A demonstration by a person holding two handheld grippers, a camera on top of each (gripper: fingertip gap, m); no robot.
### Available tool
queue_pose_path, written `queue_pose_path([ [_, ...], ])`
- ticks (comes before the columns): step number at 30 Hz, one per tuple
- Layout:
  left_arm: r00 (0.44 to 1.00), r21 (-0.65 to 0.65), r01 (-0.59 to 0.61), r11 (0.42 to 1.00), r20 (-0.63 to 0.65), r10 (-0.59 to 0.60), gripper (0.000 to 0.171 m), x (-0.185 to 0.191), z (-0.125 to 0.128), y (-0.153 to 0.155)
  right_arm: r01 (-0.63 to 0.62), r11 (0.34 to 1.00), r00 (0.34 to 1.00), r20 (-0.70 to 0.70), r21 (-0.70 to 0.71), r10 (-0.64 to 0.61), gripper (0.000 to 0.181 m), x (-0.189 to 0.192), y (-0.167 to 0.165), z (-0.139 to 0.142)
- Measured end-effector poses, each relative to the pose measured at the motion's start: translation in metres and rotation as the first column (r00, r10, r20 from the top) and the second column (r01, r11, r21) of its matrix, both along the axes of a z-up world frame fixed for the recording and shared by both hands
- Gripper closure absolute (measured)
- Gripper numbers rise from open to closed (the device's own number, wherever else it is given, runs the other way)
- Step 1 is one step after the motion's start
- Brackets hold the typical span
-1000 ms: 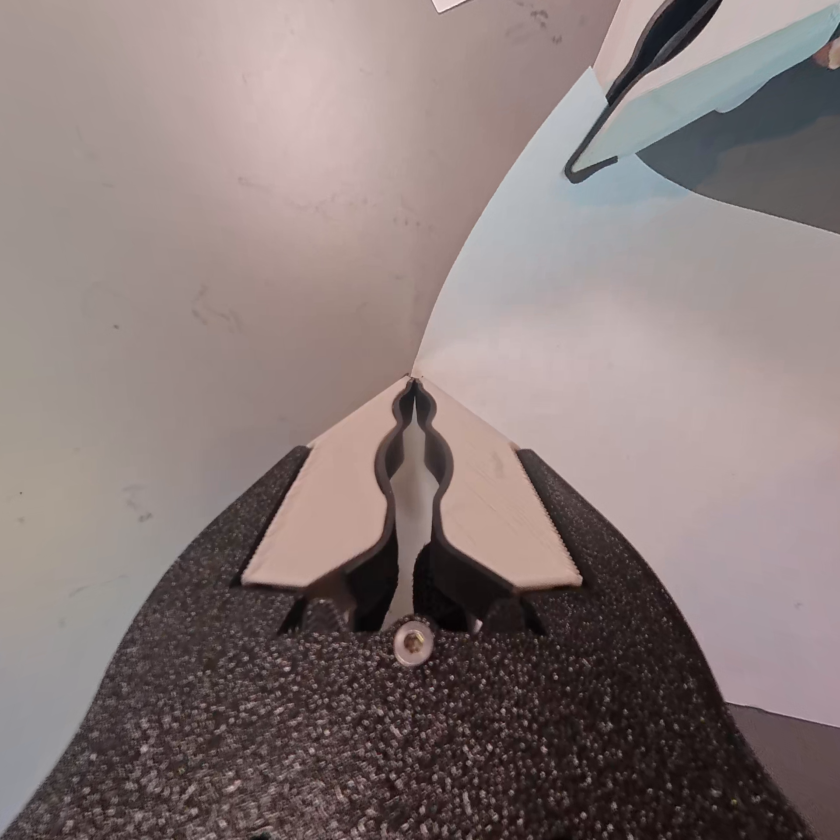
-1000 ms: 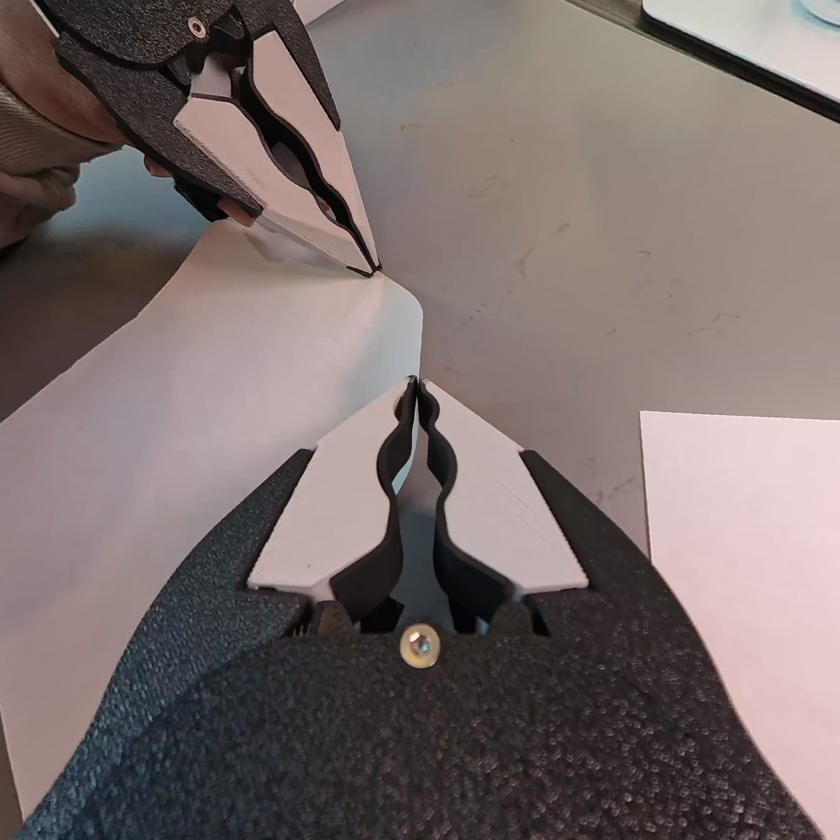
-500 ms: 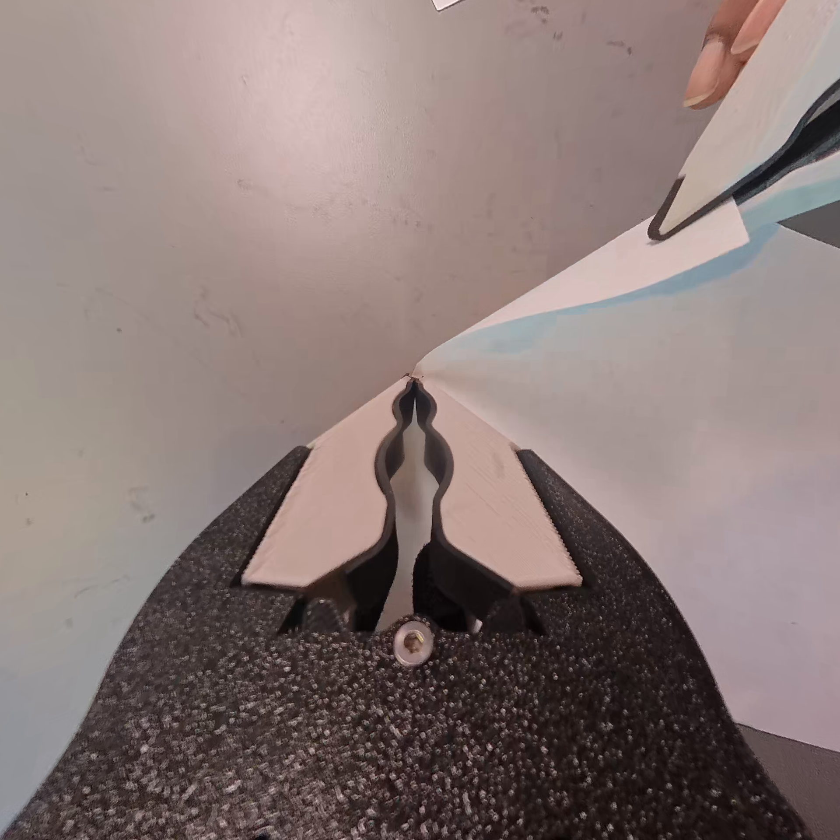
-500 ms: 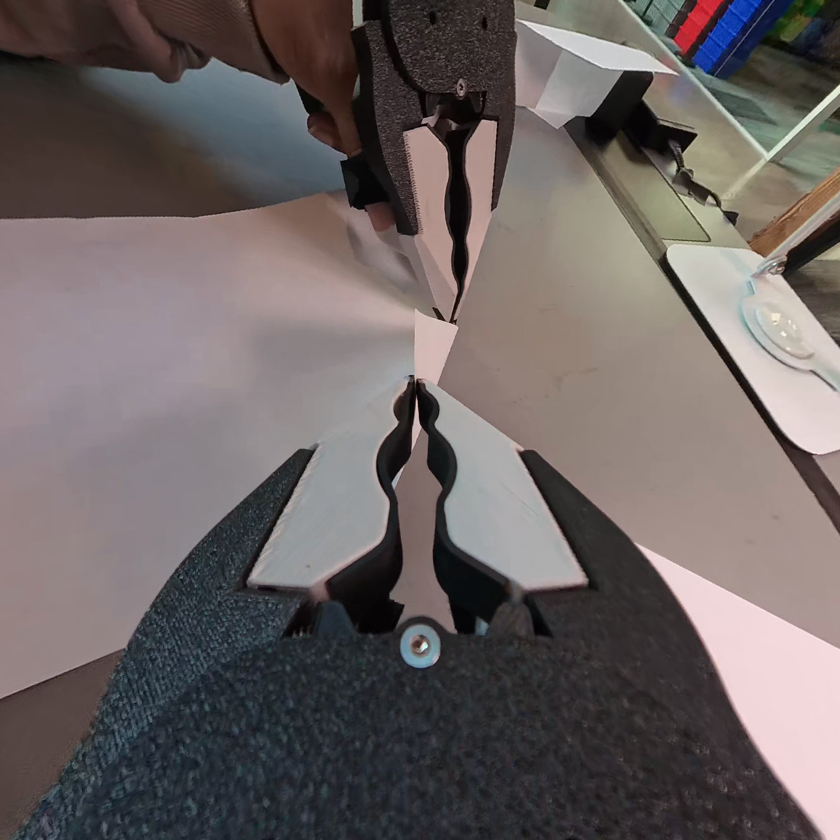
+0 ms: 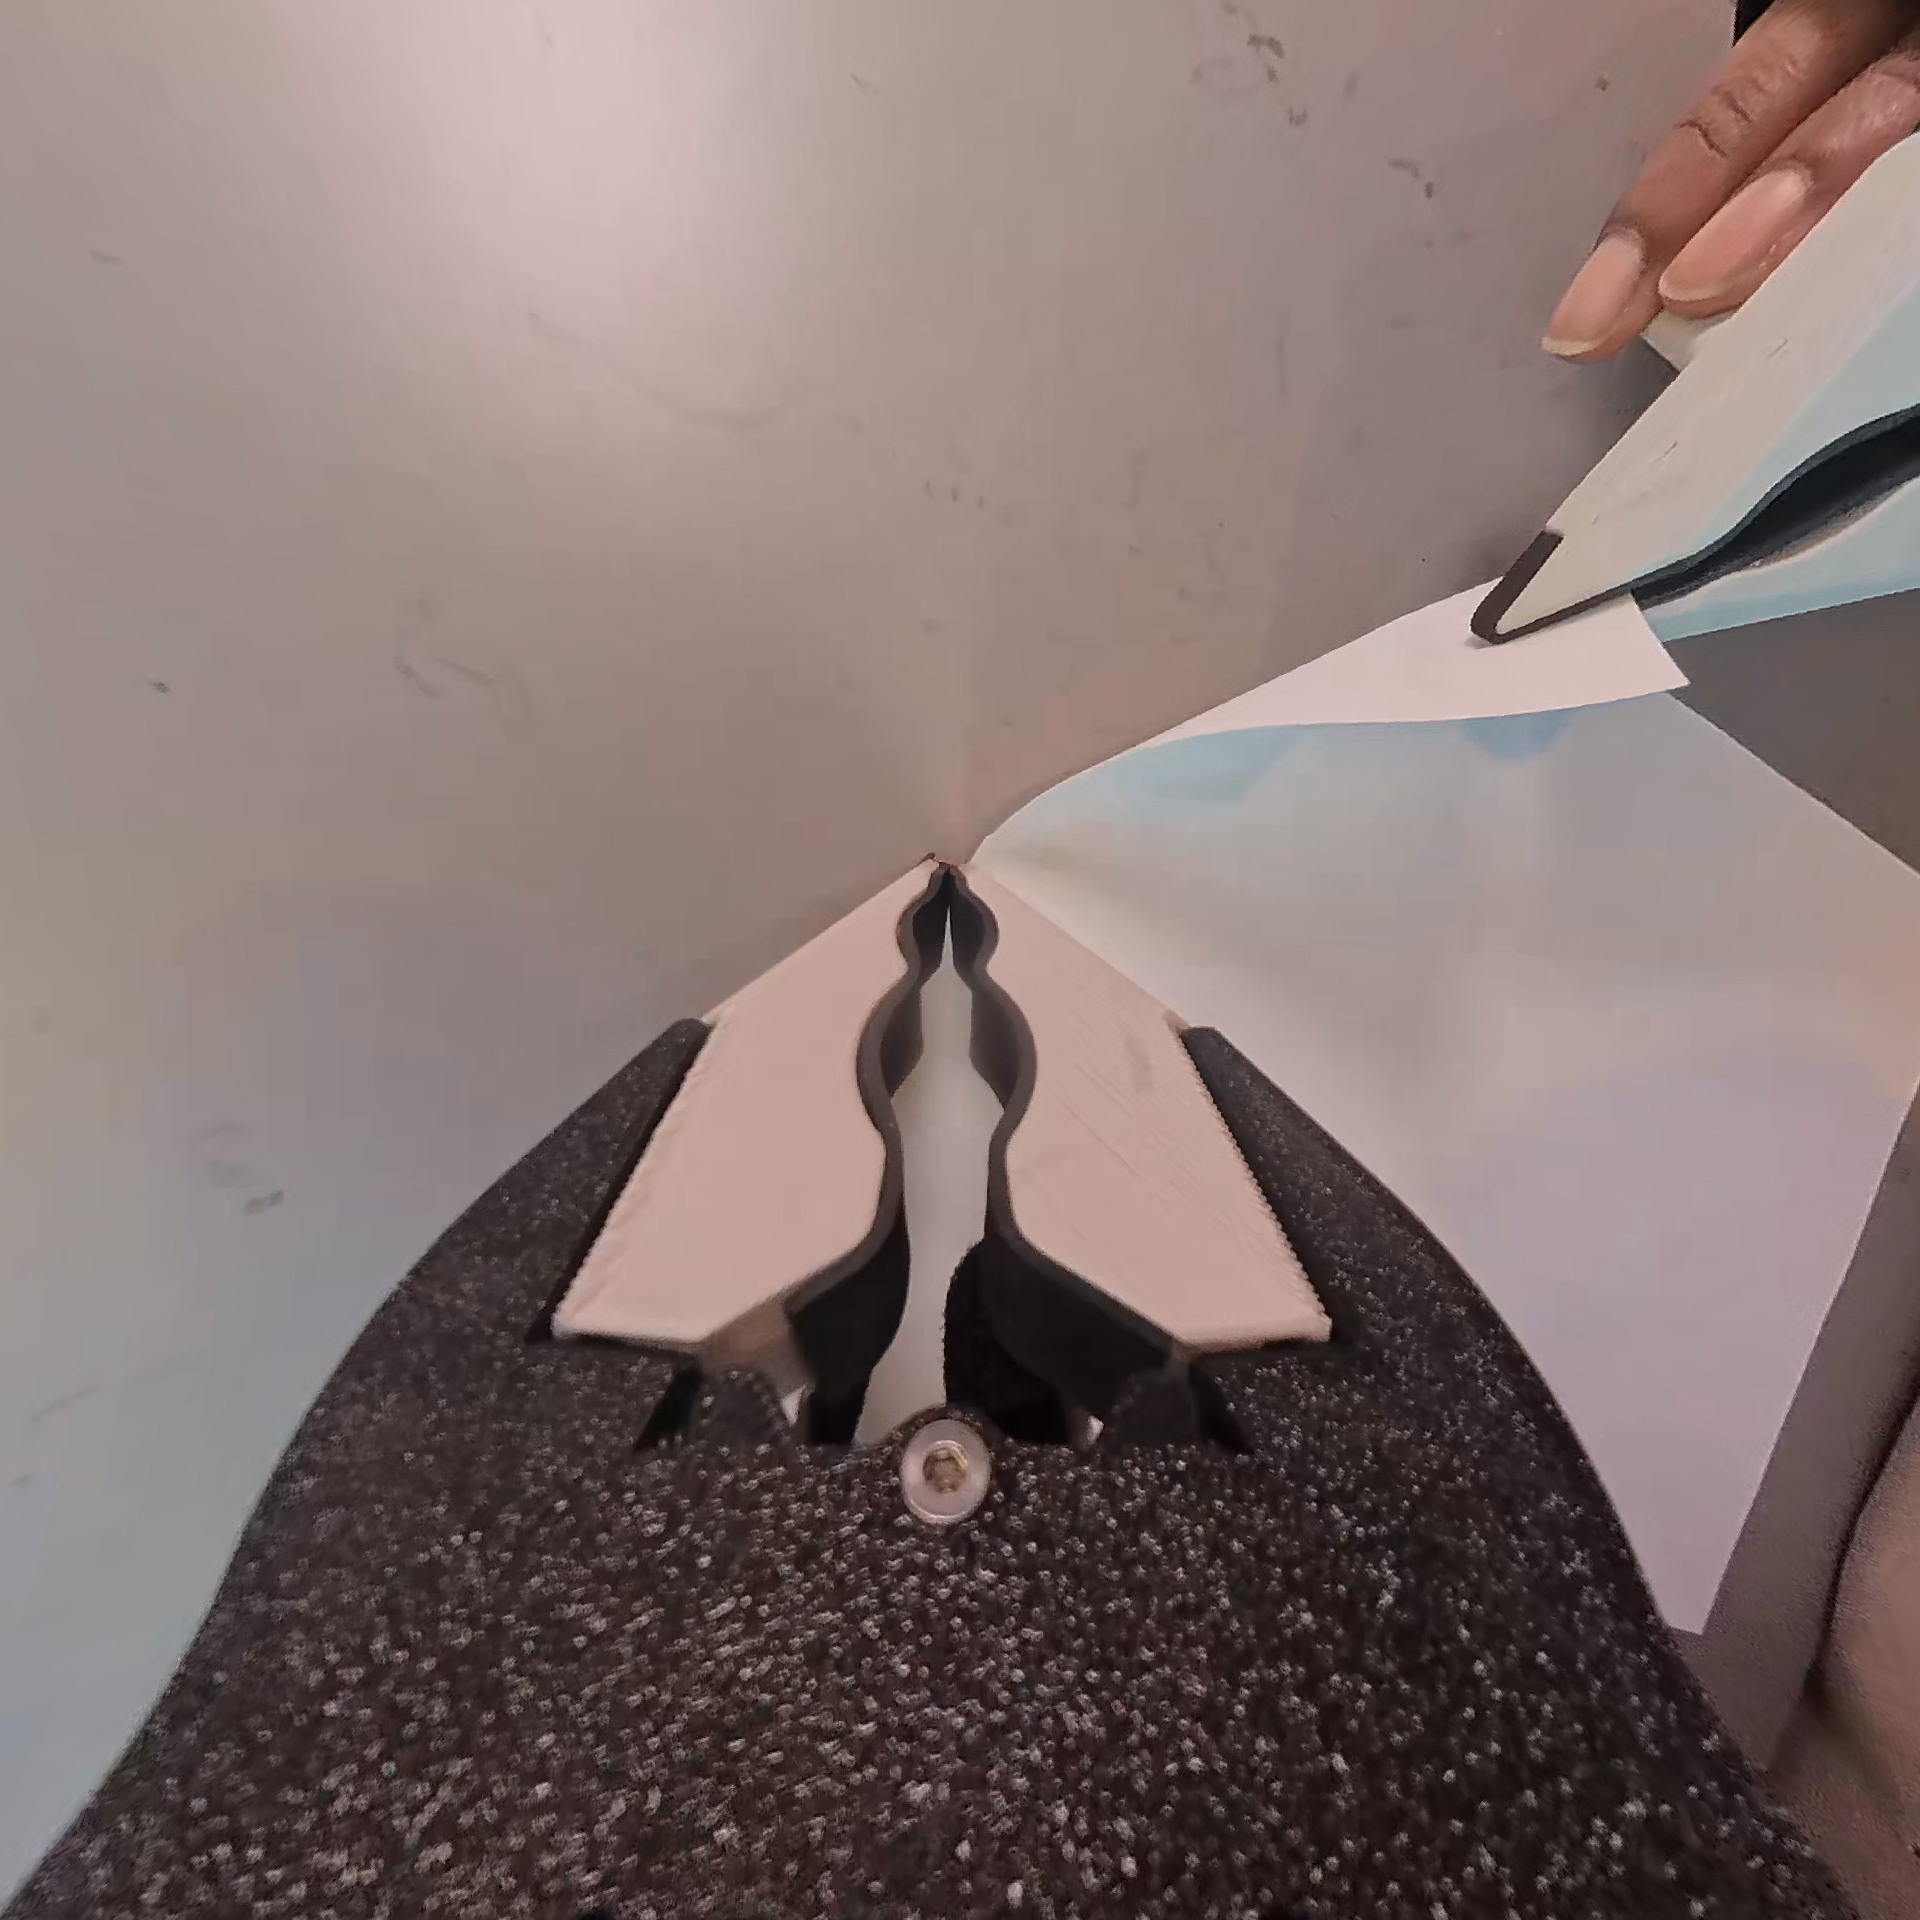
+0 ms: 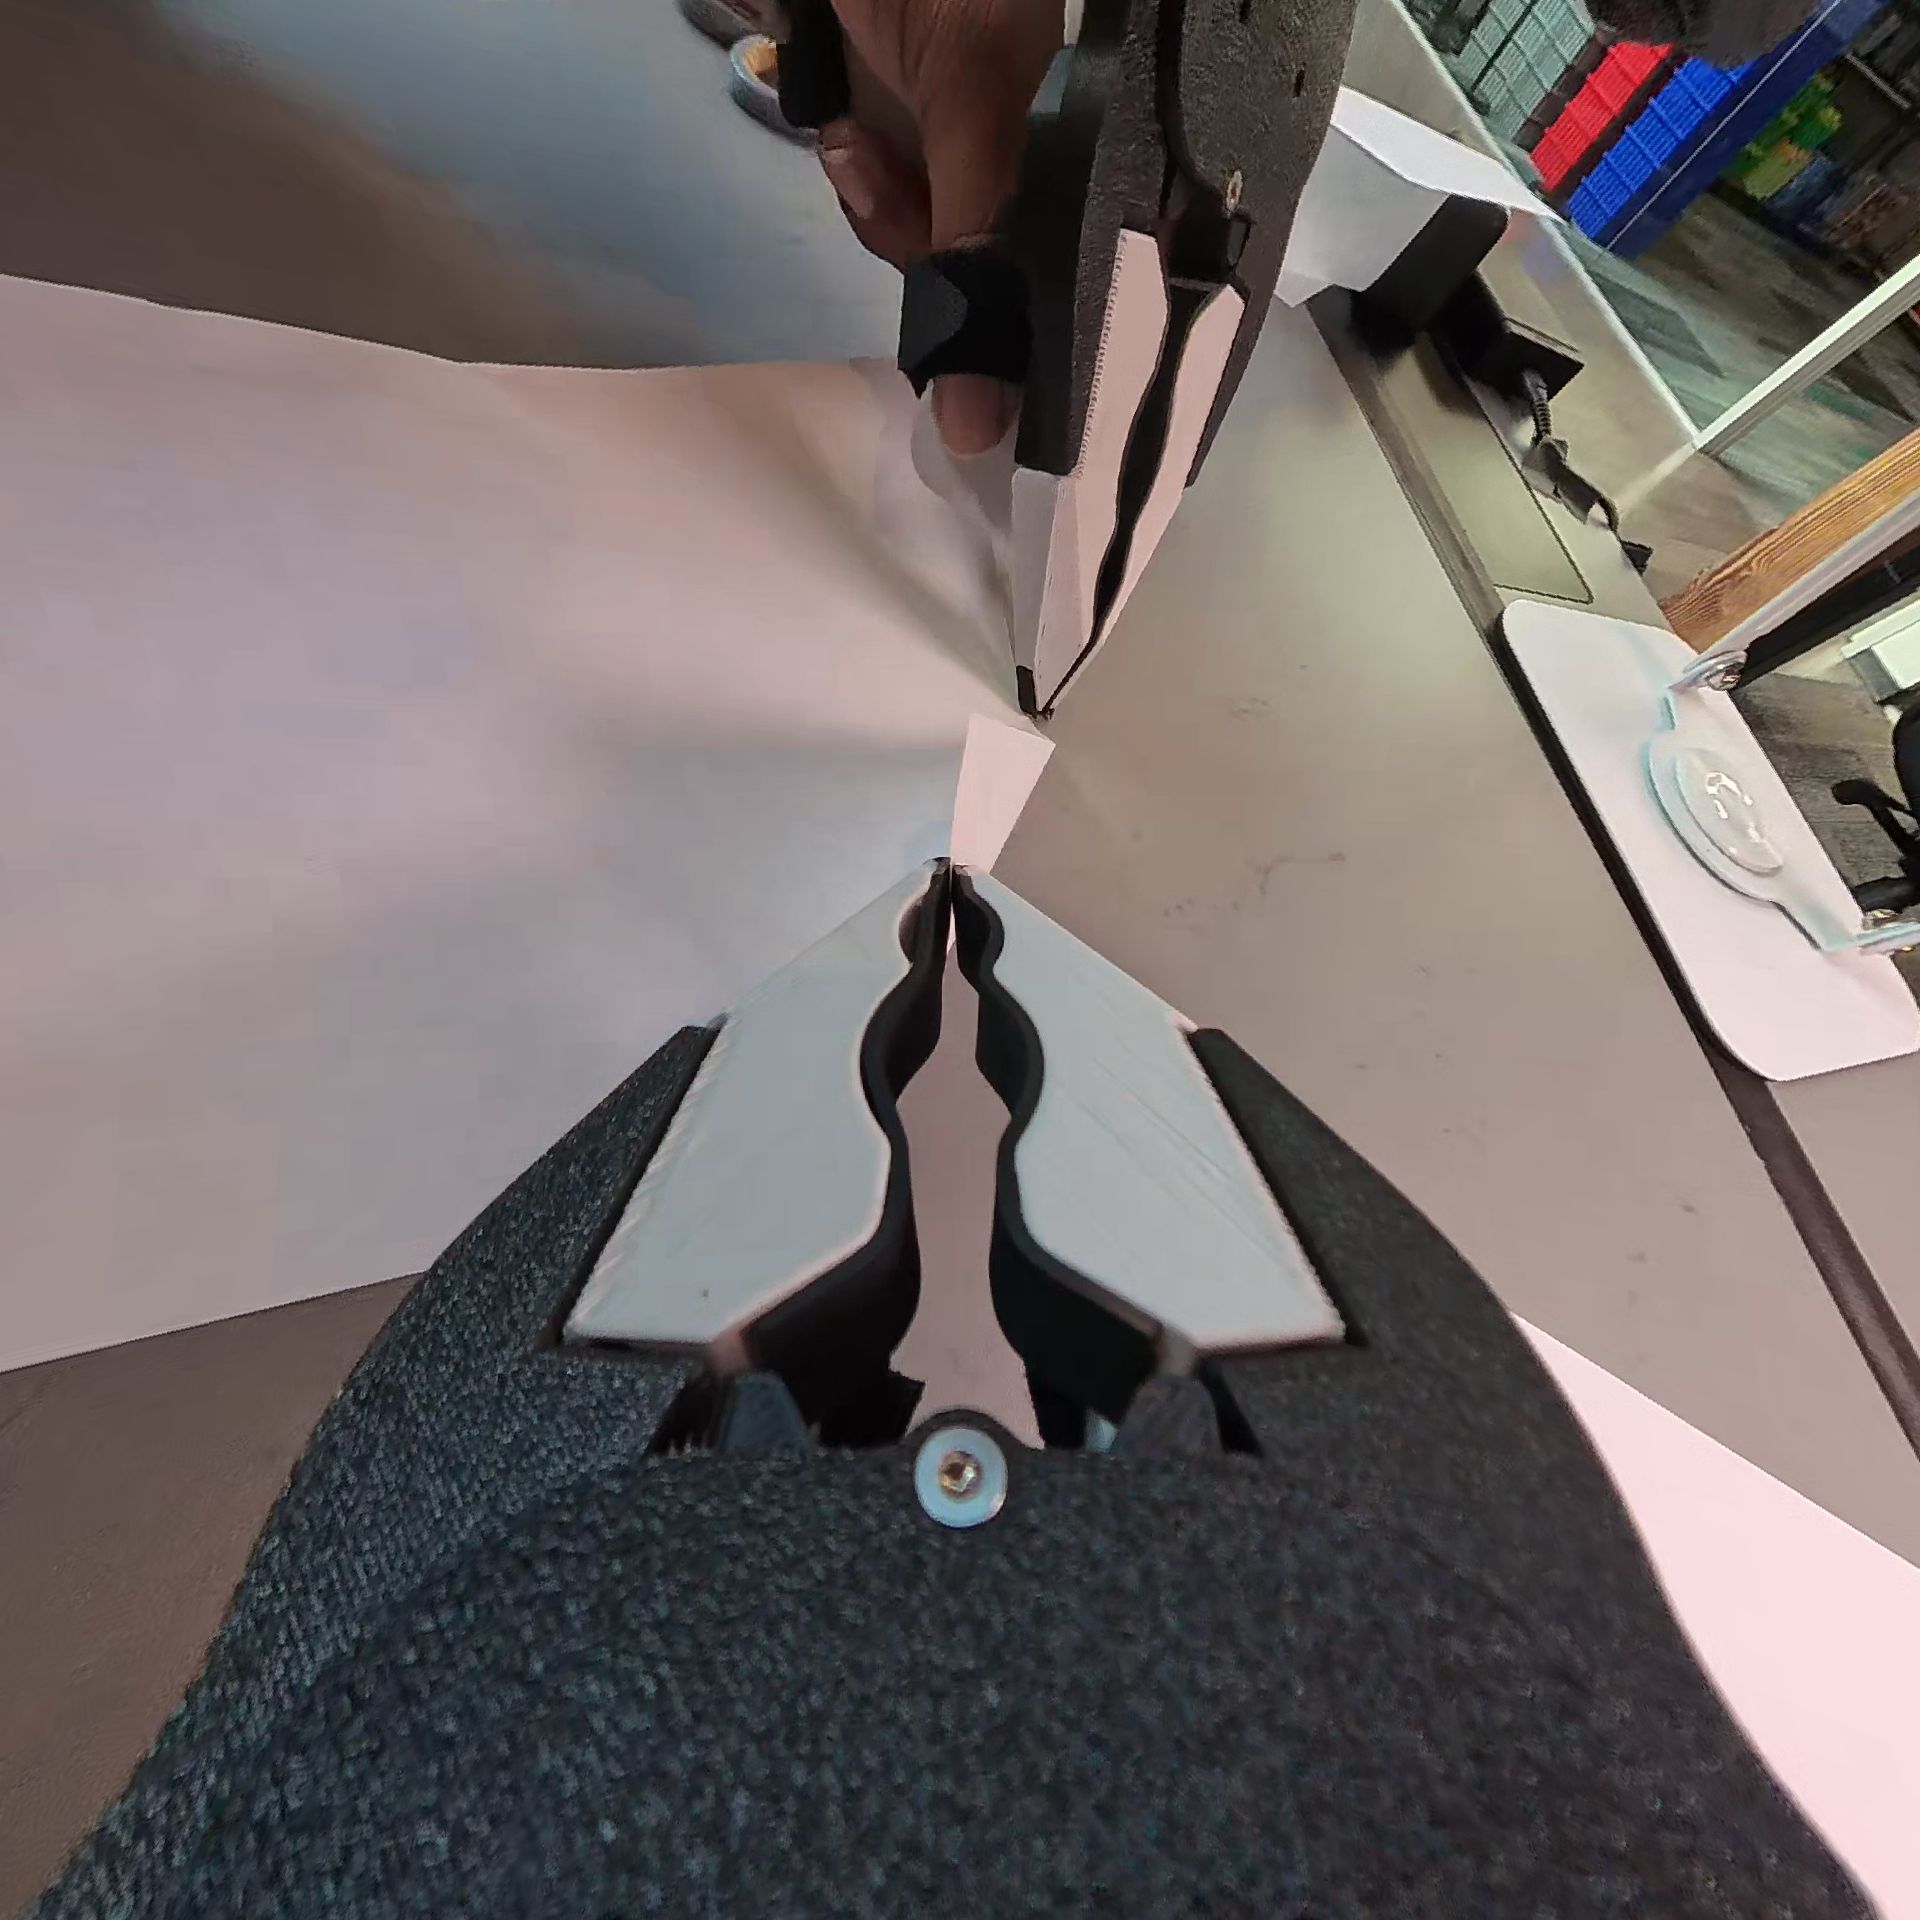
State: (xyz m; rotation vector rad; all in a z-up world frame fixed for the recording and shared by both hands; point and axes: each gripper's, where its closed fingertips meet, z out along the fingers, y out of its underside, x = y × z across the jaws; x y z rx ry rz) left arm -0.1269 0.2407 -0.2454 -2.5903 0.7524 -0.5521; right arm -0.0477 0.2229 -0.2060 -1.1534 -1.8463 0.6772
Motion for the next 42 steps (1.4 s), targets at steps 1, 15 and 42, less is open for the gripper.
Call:
queue_pose_path([
  [1,1.0,-0.013,0.004,1.0,0.004,-0.004,0.171,0.0,0.0,0.0,0.0,1.0,1.0,-0.005,0.002,0.0,0.181,0.0,0.0,0.001],
  [15,0.998,-0.061,0.05,0.997,0.029,-0.049,0.159,0.002,0.003,-0.005,0.025,1.0,1.0,0.009,0.016,-0.026,0.181,-0.002,0.003,-0.002],
  [42,0.974,0.068,0.089,0.994,-0.213,-0.072,0.151,-0.01,-0.001,0.001,0.02,1.0,1.0,0.003,0.014,-0.02,0.181,-0.002,-0.001,0.0],
])
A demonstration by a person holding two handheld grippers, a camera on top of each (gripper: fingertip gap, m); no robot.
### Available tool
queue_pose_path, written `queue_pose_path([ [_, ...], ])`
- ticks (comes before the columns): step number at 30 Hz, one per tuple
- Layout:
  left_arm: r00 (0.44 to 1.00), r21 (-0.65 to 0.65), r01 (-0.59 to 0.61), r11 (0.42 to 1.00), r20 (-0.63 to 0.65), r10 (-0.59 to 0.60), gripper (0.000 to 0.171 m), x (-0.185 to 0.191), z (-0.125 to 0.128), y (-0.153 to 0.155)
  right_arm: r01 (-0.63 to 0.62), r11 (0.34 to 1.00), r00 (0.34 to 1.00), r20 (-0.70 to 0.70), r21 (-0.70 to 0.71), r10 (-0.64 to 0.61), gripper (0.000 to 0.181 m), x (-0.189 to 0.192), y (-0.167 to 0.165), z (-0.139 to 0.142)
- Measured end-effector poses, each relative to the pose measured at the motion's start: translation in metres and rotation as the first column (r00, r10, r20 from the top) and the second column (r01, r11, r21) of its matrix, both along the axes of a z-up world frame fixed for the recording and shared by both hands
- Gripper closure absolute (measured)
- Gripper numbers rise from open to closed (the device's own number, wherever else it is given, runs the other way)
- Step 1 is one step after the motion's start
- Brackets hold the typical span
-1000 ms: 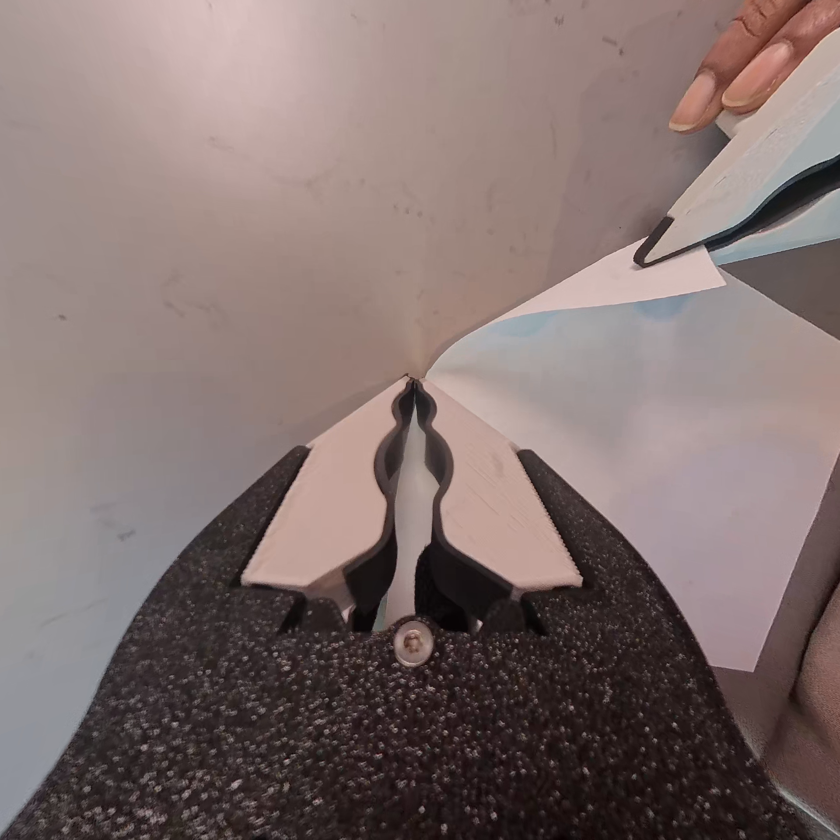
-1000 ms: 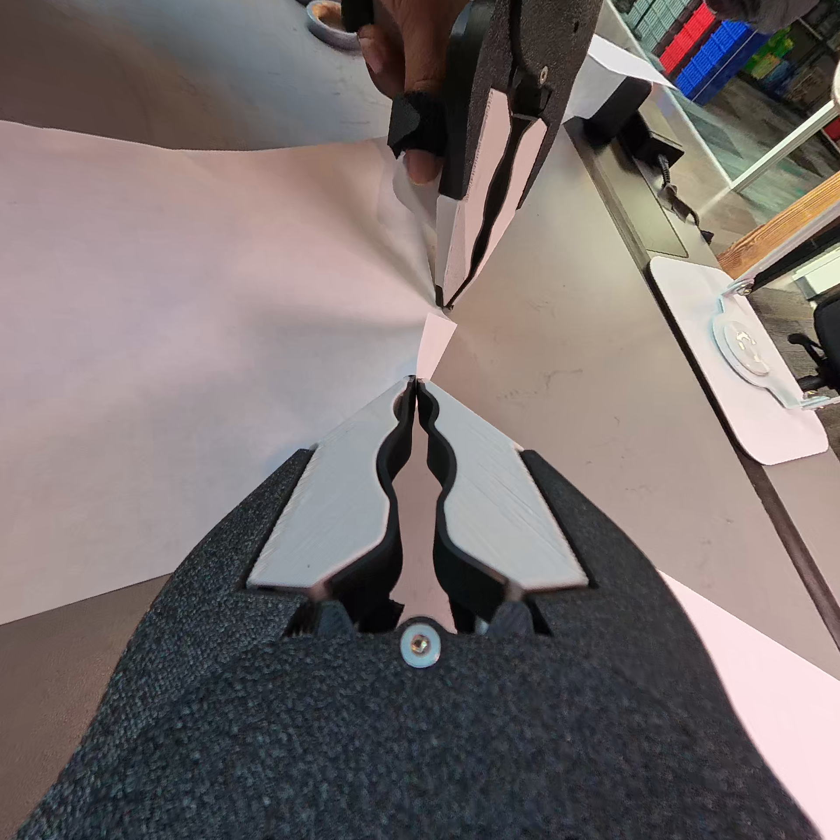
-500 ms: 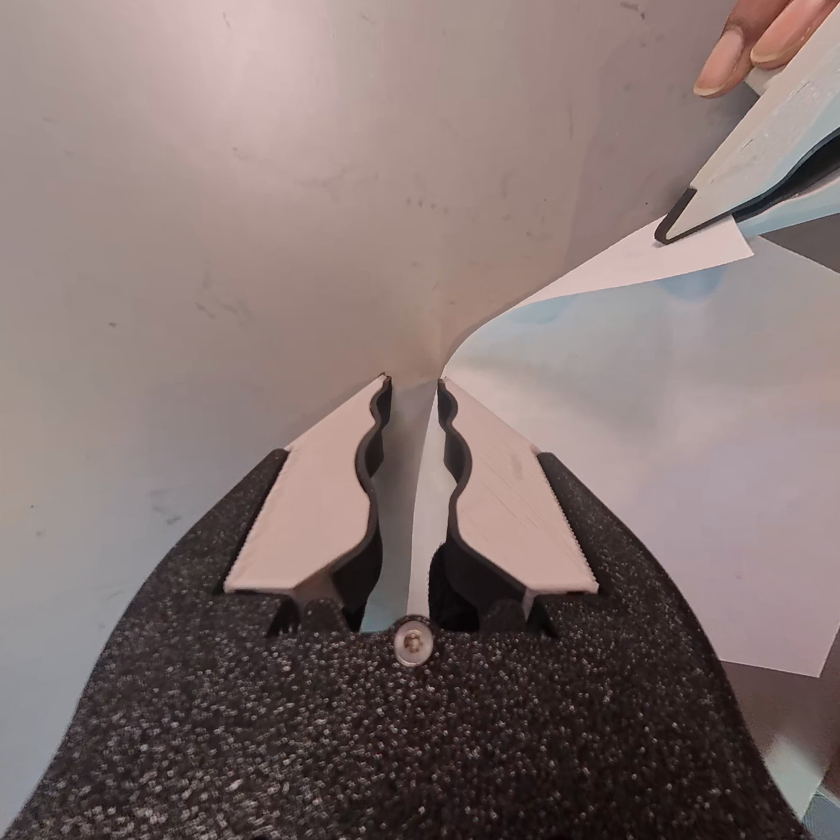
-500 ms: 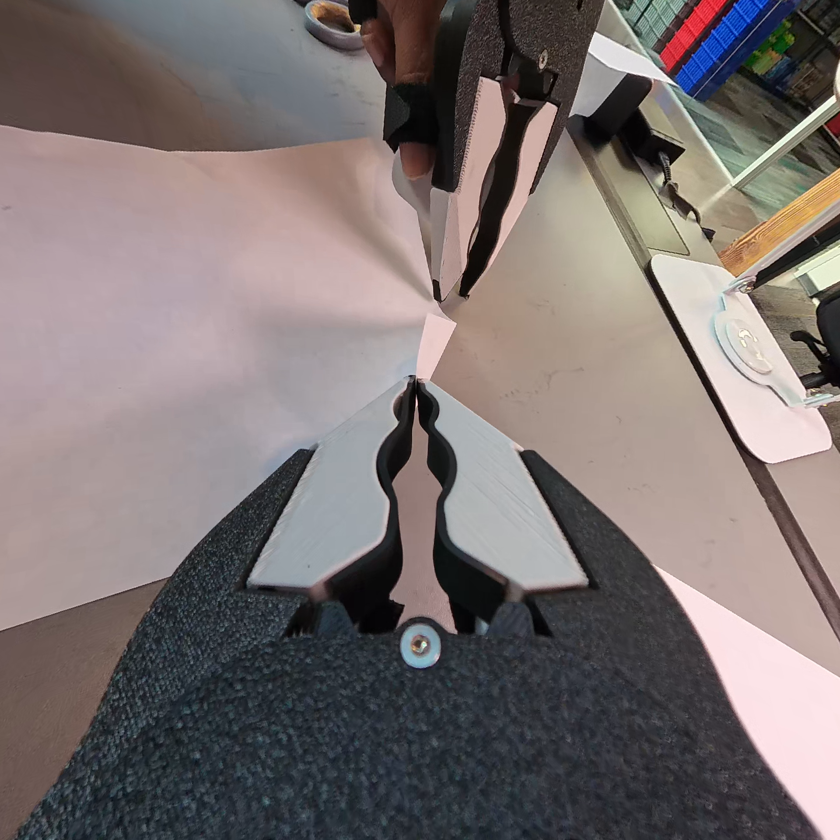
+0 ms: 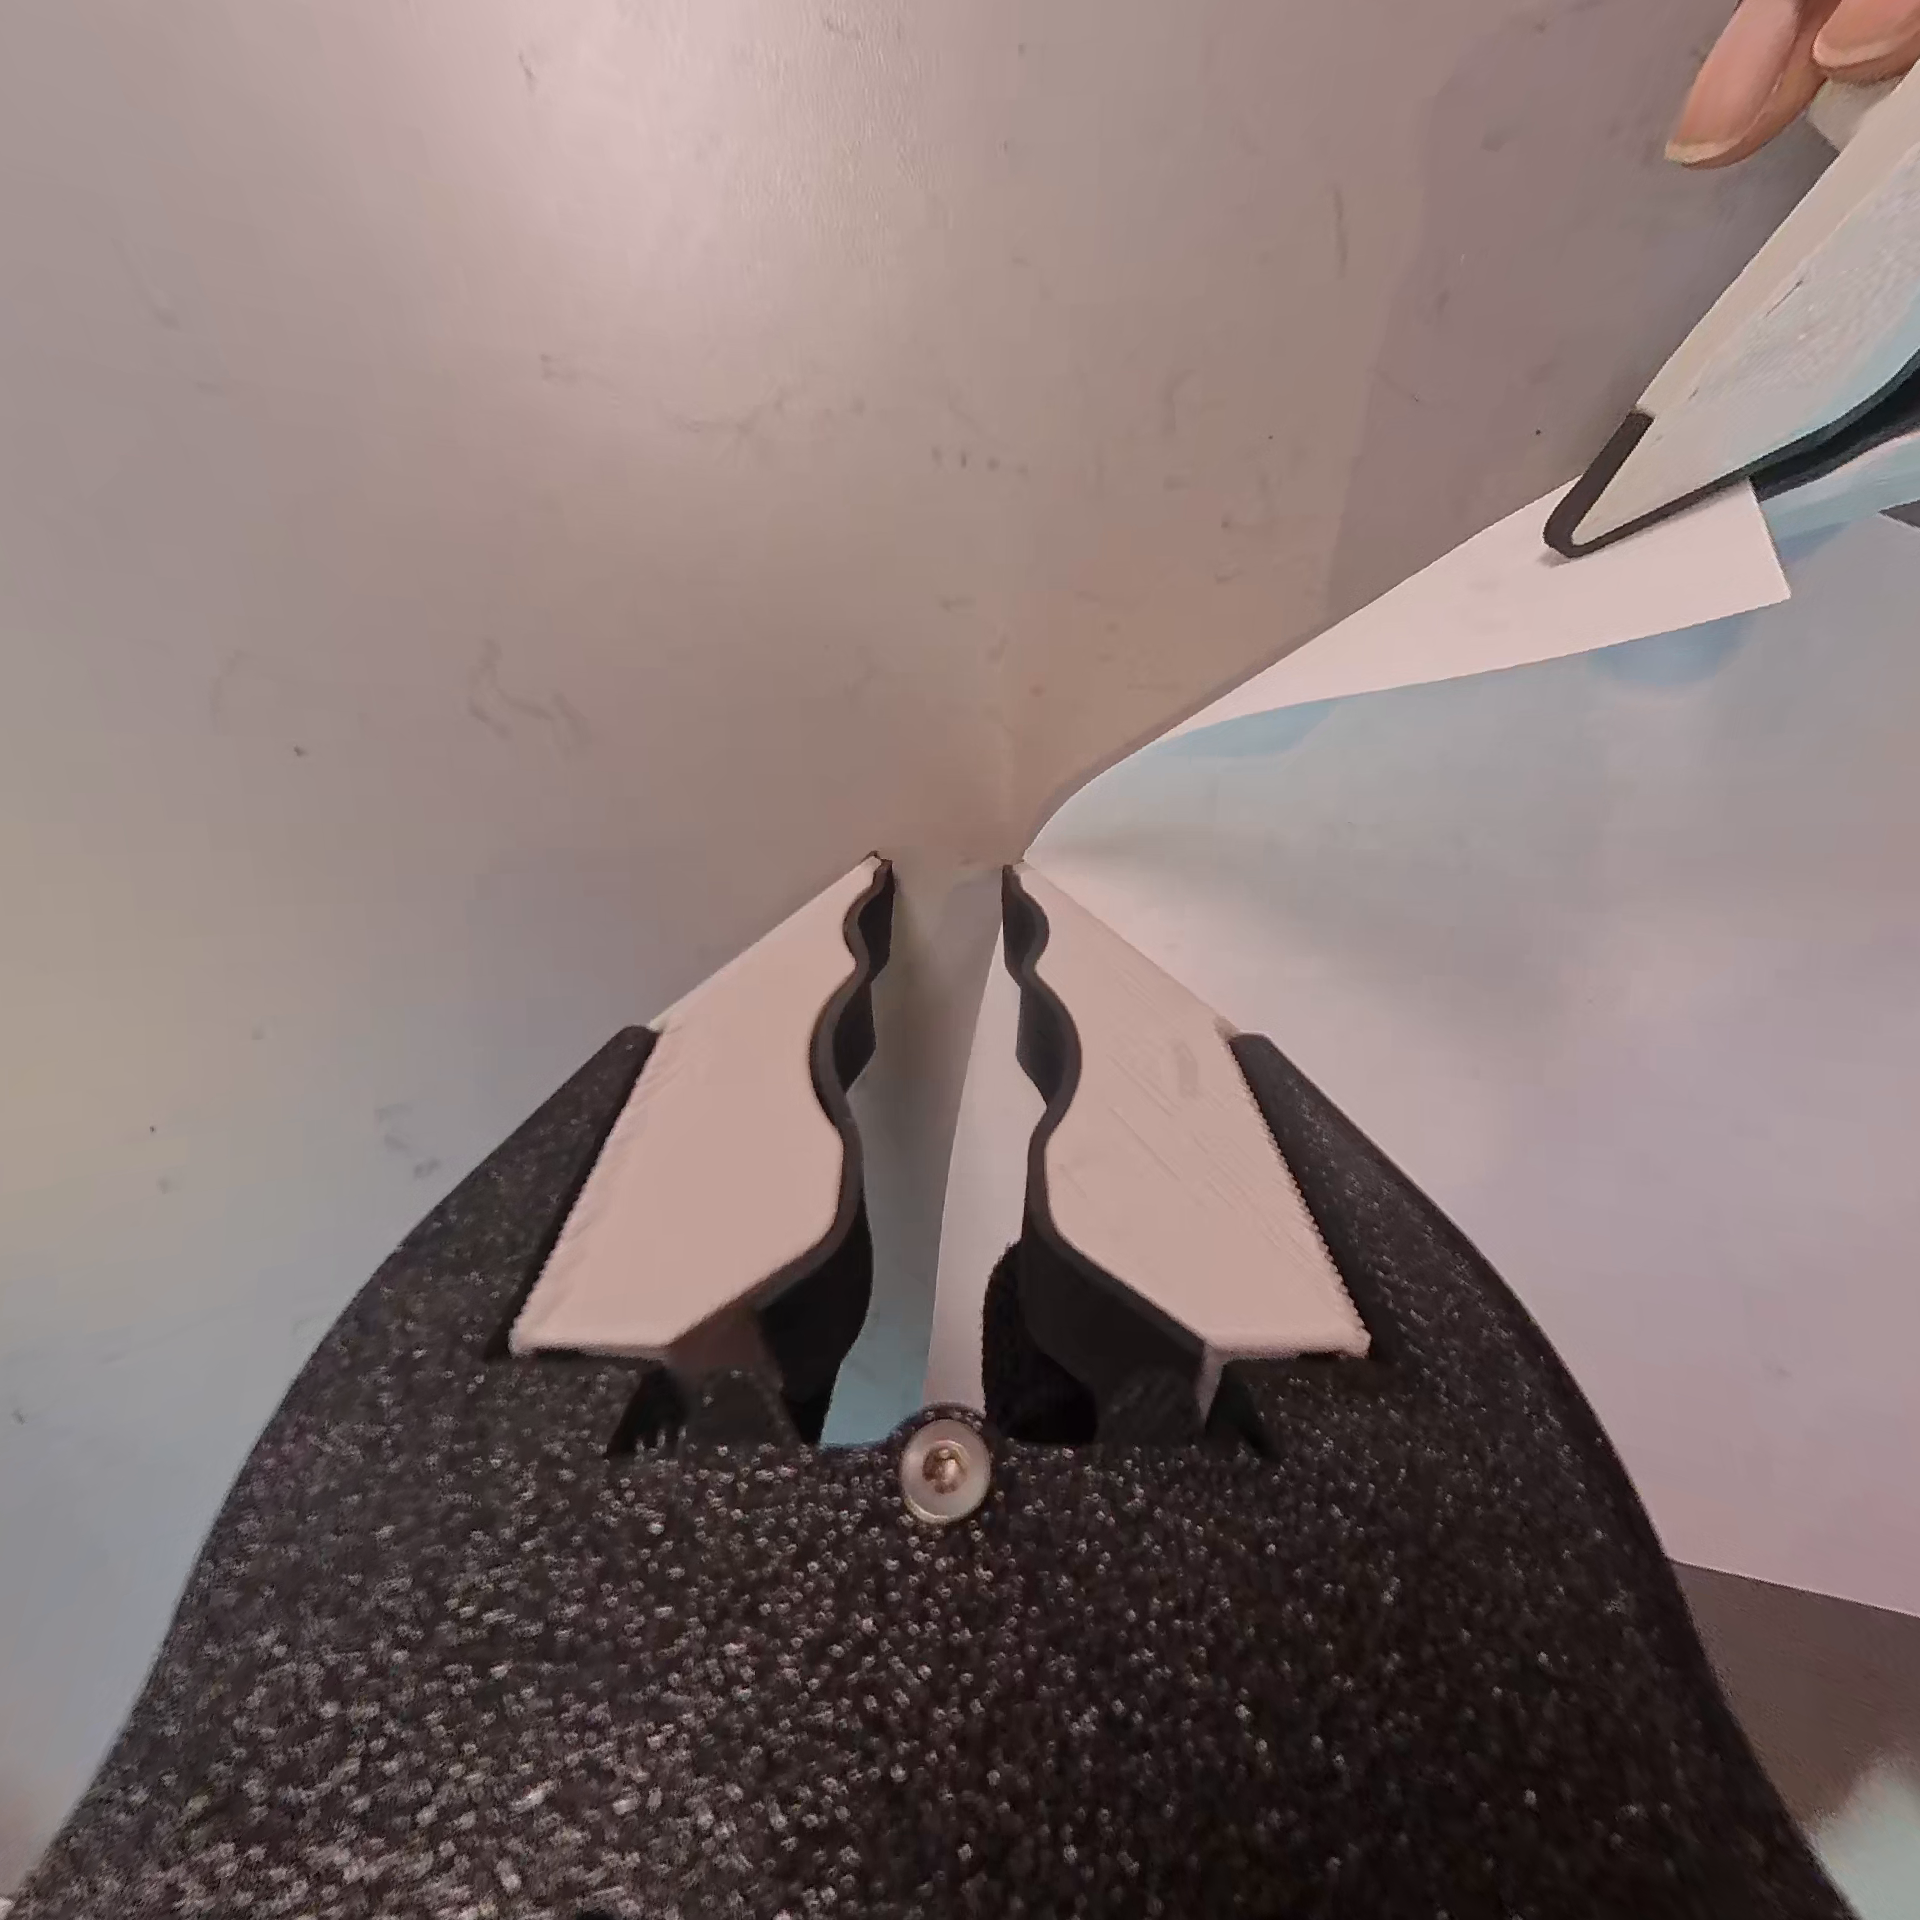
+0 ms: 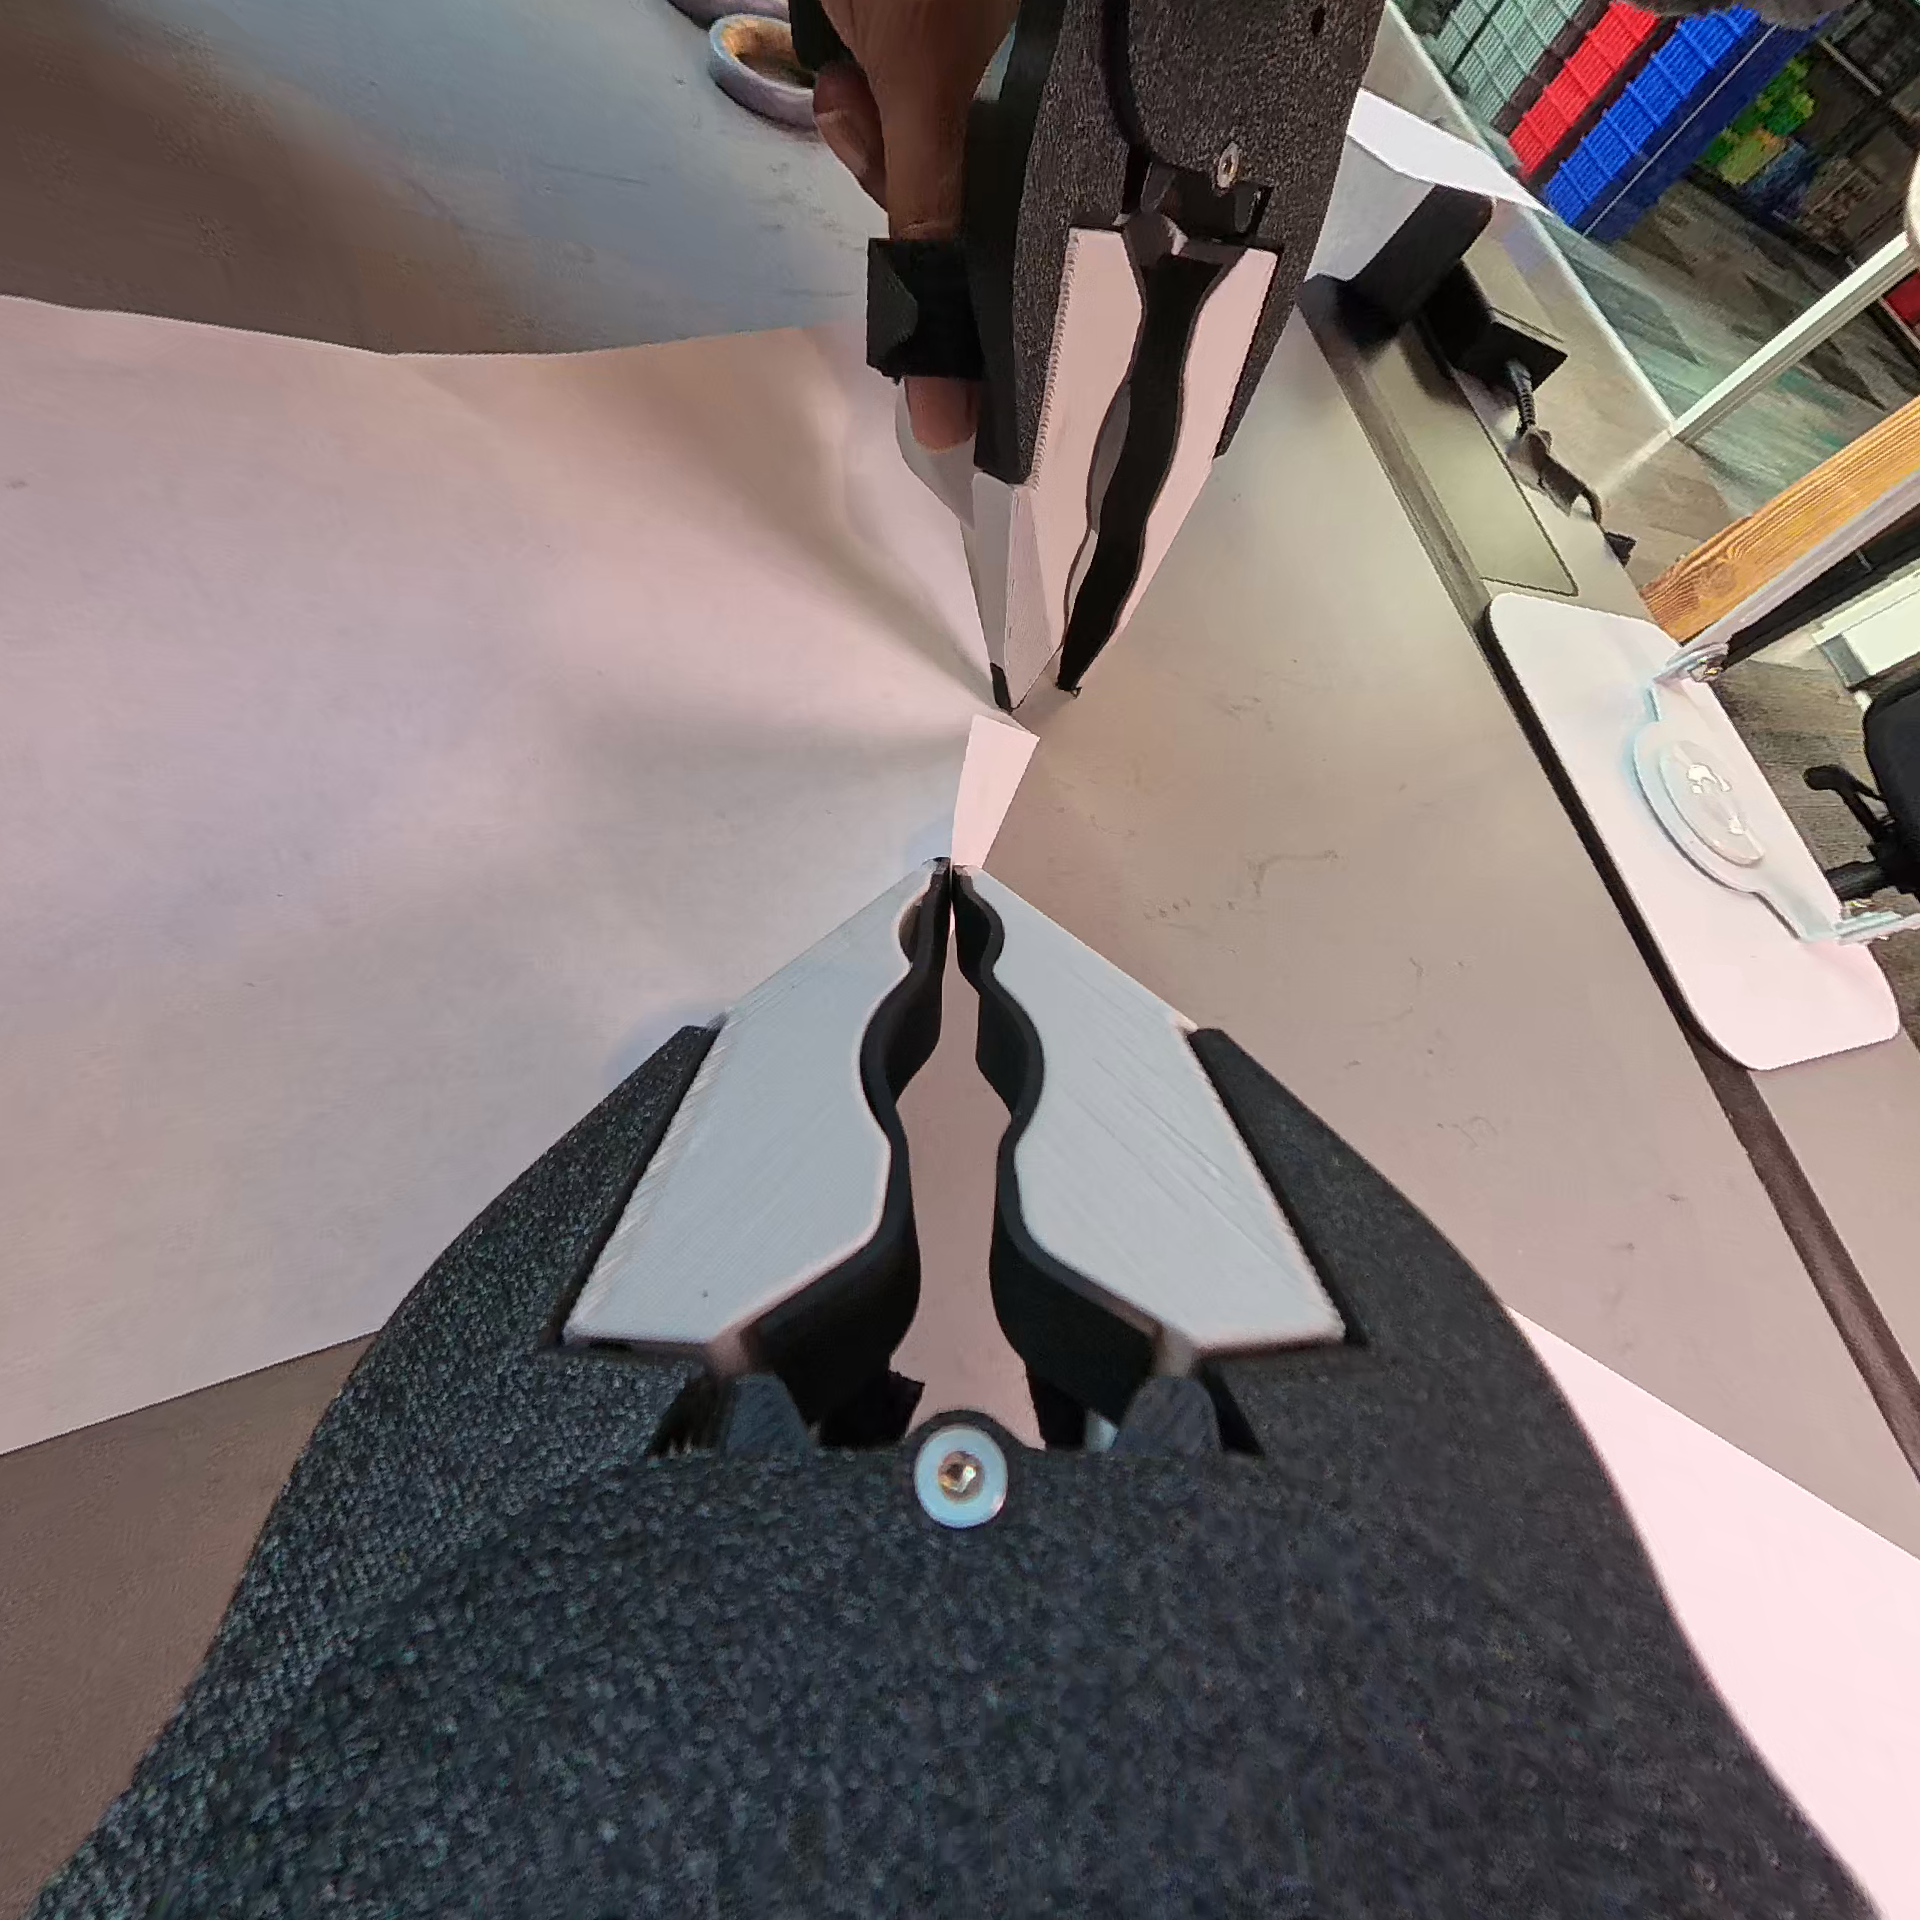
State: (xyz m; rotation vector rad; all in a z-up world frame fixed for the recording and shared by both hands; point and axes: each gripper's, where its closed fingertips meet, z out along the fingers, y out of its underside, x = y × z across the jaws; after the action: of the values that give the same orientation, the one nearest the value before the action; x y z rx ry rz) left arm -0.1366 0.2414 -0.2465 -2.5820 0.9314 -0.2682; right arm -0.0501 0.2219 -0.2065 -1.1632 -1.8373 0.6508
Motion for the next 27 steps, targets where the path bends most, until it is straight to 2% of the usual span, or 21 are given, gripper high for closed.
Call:
queue_pose_path([
  [18,0.99,0.035,-0.002,0.999,-0.144,0.007,0.15,-0.001,-0.001,0.0,-0.002,1.0,1.0,-0.003,0.017,0.002,0.181,-0.001,-0.004,0.001],
  [23,0.98,0.059,0.024,0.998,-0.201,-0.012,0.16,0.002,-0.001,-0.002,-0.019,0.999,1.0,-0.015,0.035,0.02,0.181,-0.003,-0.009,0.004],
  [27,0.983,0.036,0.01,0.999,-0.182,-0.004,0.165,0.004,-0.002,-0.004,-0.063,0.994,0.998,0.004,0.085,0.063,0.181,-0.005,-0.022,0.0],
])
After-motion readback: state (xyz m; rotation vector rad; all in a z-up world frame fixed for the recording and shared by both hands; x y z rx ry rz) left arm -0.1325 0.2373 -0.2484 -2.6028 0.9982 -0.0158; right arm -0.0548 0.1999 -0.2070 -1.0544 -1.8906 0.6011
